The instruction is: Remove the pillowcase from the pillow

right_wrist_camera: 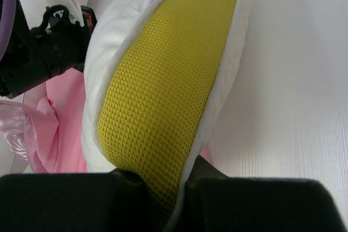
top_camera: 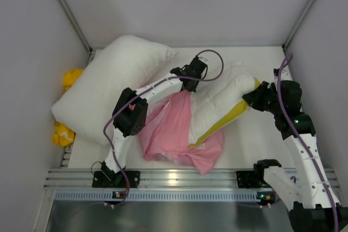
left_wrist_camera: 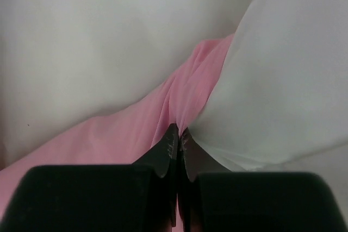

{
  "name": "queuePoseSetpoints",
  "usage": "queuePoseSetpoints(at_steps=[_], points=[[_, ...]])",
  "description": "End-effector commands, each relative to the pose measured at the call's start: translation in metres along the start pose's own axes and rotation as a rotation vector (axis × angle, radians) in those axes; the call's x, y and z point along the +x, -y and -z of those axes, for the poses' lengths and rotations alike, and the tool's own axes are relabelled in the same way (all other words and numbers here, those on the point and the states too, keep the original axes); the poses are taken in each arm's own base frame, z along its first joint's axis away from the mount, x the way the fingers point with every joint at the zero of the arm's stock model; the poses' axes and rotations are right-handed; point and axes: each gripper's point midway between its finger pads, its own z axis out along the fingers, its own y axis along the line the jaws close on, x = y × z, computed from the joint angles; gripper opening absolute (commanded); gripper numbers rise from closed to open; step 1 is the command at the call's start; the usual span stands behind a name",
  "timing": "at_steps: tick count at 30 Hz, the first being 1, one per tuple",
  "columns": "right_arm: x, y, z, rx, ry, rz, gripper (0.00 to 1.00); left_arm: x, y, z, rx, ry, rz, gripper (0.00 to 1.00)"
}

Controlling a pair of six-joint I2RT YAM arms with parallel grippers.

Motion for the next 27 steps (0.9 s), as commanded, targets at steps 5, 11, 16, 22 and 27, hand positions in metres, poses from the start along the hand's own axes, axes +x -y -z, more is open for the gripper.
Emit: queuePoseSetpoints(at_steps=[5, 11, 16, 22, 27], points=[[-0.022, 0.019, 0.005, 0.117, 0.136, 0.016, 0.28, -0.046, -0.051, 0.070, -0.060, 0.207, 0.162, 0.00], [0.014, 0.021, -0.025, 0.078, -0.052, -0.019, 0.91, -0.075, -0.073, 0.163, 0.003, 0.488, 0.313, 0.00], [0.017, 0.012, -0.025, 0.027, -0.082, -0.016, 0.92, -0.073, -0.092, 0.219, 0.016, 0.640, 0.362, 0.00], [-0.043, -0.005, 0.014, 0.044, 0.136, 0.075, 0.93, -0.057, -0.094, 0.246, 0.076, 0.725, 0.394, 0.00], [-0.083, -0.032, 0.023, -0.004, 0.188, 0.136, 0.94, -0.033, -0.086, 0.251, 0.143, 0.711, 0.431, 0.00]])
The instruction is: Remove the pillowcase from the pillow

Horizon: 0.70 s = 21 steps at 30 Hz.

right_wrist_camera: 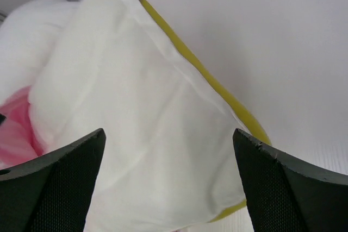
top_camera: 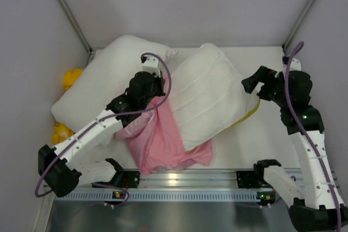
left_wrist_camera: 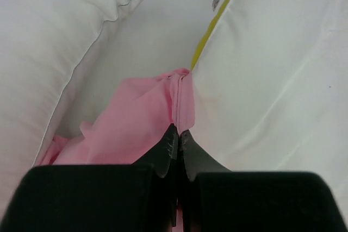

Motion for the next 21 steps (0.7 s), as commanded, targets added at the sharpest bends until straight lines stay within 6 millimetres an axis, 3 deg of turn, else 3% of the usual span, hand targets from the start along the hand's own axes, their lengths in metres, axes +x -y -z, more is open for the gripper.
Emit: queuePoseSetpoints(at_steps=[1, 6, 8, 11, 12, 14, 21], points=[[-0.050, -0.024, 0.006, -0.054, 0.106, 0.073, 0.94, -0.041, 0.011, 0.029, 0.090, 0.158, 0.118, 0.00], [-0.075, -0.009, -0.016, 0.057, 0.131, 0.115, 0.96, -0.040, 0.006, 0.052, 0.117, 0.178, 0.144, 0.00], [-0.085, -0.016, -0.022, 0.027, 0.142, 0.154, 0.96, -0.040, 0.003, 0.062, 0.120, 0.177, 0.146, 0.00], [-0.072, -0.041, -0.045, -0.148, 0.045, 0.226, 0.96, -0.041, 0.003, 0.075, 0.148, 0.189, 0.174, 0.00], [-0.059, -0.050, -0.056, -0.226, -0.018, 0.233, 0.95, -0.041, 0.004, 0.078, 0.157, 0.191, 0.179, 0.00], [-0.046, -0.052, -0.066, -0.272, -0.058, 0.235, 0.95, -0.043, 0.004, 0.088, 0.176, 0.203, 0.196, 0.00], [-0.016, -0.082, -0.078, -0.545, -0.120, 0.219, 0.95, -0.039, 0.006, 0.111, 0.245, 0.216, 0.242, 0.00]])
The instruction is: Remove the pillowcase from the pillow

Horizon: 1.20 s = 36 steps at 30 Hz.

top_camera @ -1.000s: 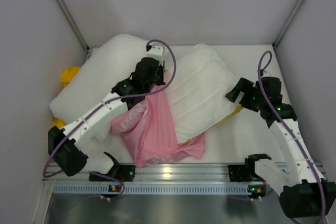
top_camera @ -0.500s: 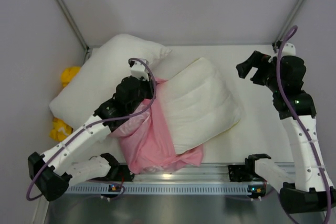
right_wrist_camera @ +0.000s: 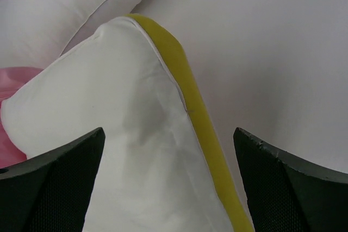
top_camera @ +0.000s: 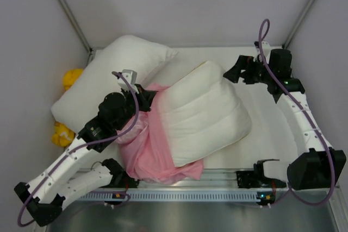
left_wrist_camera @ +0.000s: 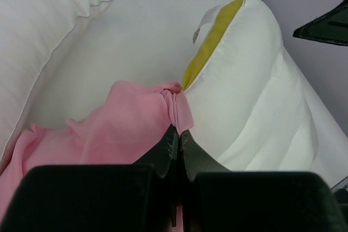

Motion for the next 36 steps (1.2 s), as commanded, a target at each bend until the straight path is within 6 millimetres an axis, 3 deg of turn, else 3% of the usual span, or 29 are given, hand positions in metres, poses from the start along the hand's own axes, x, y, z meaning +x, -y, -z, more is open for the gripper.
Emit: queuePoseSetpoints(at_steps=[1, 5, 16, 23, 26, 28, 29, 32, 35, 36], points=[[-0.022, -0.040, -0.004, -0.240, 0.066, 0.090, 0.95, -0.028, 0.014, 0.015, 0.075, 0.110, 0.069, 0.00], [-0.022, -0.051, -0.012, -0.345, 0.052, 0.080, 0.95, -0.028, 0.012, 0.022, 0.073, 0.114, 0.076, 0.00], [0.007, -0.058, -0.047, -0.460, -0.094, 0.073, 0.95, -0.027, 0.011, 0.029, 0.075, 0.106, 0.082, 0.00], [0.023, -0.114, -0.051, -0.661, -0.137, 0.158, 0.87, -0.025, 0.008, 0.029, 0.059, 0.100, 0.078, 0.00], [0.037, -0.137, -0.052, -0.709, -0.174, 0.181, 0.68, -0.023, 0.006, 0.028, 0.048, 0.095, 0.075, 0.00], [0.047, -0.147, -0.054, -0.716, -0.199, 0.178, 0.28, -0.019, 0.005, 0.025, 0.041, 0.082, 0.071, 0.00], [0.049, -0.145, -0.057, -0.691, -0.206, 0.168, 0.00, -0.016, 0.004, 0.022, 0.038, 0.069, 0.071, 0.00], [0.054, -0.137, -0.061, -0.596, -0.197, 0.136, 0.00, -0.008, 0.003, 0.015, 0.026, 0.045, 0.063, 0.00], [0.046, -0.134, -0.041, -0.504, -0.147, 0.115, 0.00, 0.004, -0.010, 0.000, -0.048, 0.010, 0.035, 0.00], [0.041, -0.139, -0.023, -0.487, -0.123, 0.121, 0.00, 0.014, -0.016, -0.013, -0.087, -0.026, 0.013, 0.00]])
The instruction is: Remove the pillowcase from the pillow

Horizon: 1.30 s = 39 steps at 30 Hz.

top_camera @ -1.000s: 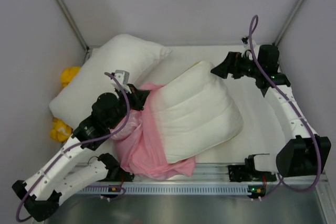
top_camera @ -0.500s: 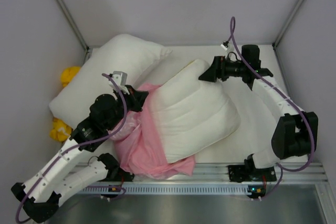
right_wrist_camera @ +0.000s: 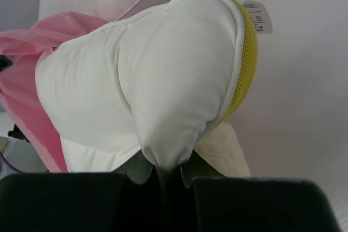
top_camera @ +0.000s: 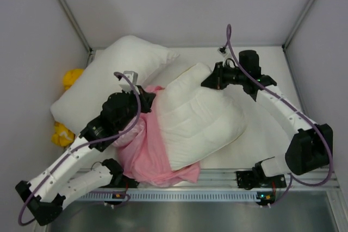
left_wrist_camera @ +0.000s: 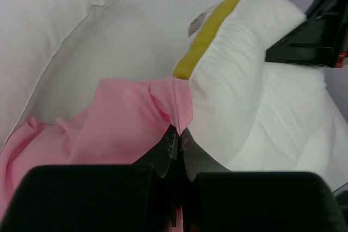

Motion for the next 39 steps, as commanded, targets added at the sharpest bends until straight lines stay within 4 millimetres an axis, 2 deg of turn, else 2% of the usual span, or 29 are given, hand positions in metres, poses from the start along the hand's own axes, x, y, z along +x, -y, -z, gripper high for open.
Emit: queuePoseSetpoints(at_steps=[1, 2, 3, 5, 6, 8, 9, 11, 17, 24, 26, 30, 35, 39], points=[[-0.017, -0.058, 0.036, -0.004, 0.090, 0.063, 0.00, -0.002, -0.009, -0.028, -0.082, -0.003, -0.039, 0.00], [-0.022, -0.061, 0.044, 0.031, 0.120, 0.068, 0.00, 0.001, -0.011, -0.034, -0.099, -0.019, -0.060, 0.00], [-0.031, -0.079, 0.063, 0.026, 0.172, 0.092, 0.00, 0.013, -0.015, -0.048, -0.128, -0.061, -0.080, 0.00], [-0.036, -0.091, 0.081, 0.054, 0.206, 0.097, 0.00, 0.013, -0.019, -0.062, -0.168, -0.069, -0.095, 0.00], [-0.043, -0.106, 0.097, 0.058, 0.257, 0.116, 0.00, 0.023, -0.021, -0.075, -0.181, -0.094, -0.109, 0.00], [-0.046, -0.109, 0.112, 0.109, 0.293, 0.118, 0.00, 0.027, -0.018, -0.089, -0.177, -0.110, -0.123, 0.00], [-0.053, -0.118, 0.126, 0.122, 0.330, 0.142, 0.00, 0.040, -0.022, -0.101, -0.195, -0.149, -0.136, 0.00], [-0.053, -0.115, 0.141, 0.201, 0.351, 0.131, 0.00, 0.055, -0.023, -0.118, -0.206, -0.199, -0.150, 0.00], [-0.075, -0.113, 0.193, 0.407, 0.501, 0.115, 0.00, 0.089, -0.037, -0.142, -0.267, -0.282, -0.184, 0.00], [-0.094, -0.120, 0.237, 0.531, 0.619, 0.116, 0.00, 0.113, -0.055, -0.145, -0.324, -0.334, -0.214, 0.00], [-0.098, -0.116, 0.253, 0.601, 0.660, 0.104, 0.00, 0.120, -0.062, -0.142, -0.344, -0.344, -0.226, 0.00], [-0.106, -0.128, 0.287, 0.660, 0.746, 0.111, 0.00, 0.123, -0.072, -0.135, -0.367, -0.346, -0.234, 0.00], [-0.105, -0.116, 0.323, 0.848, 0.783, 0.088, 0.00, 0.121, -0.074, -0.129, -0.362, -0.340, -0.239, 0.00], [-0.105, -0.115, 0.325, 0.854, 0.788, 0.079, 0.00, 0.115, -0.066, -0.129, -0.331, -0.329, -0.232, 0.00]])
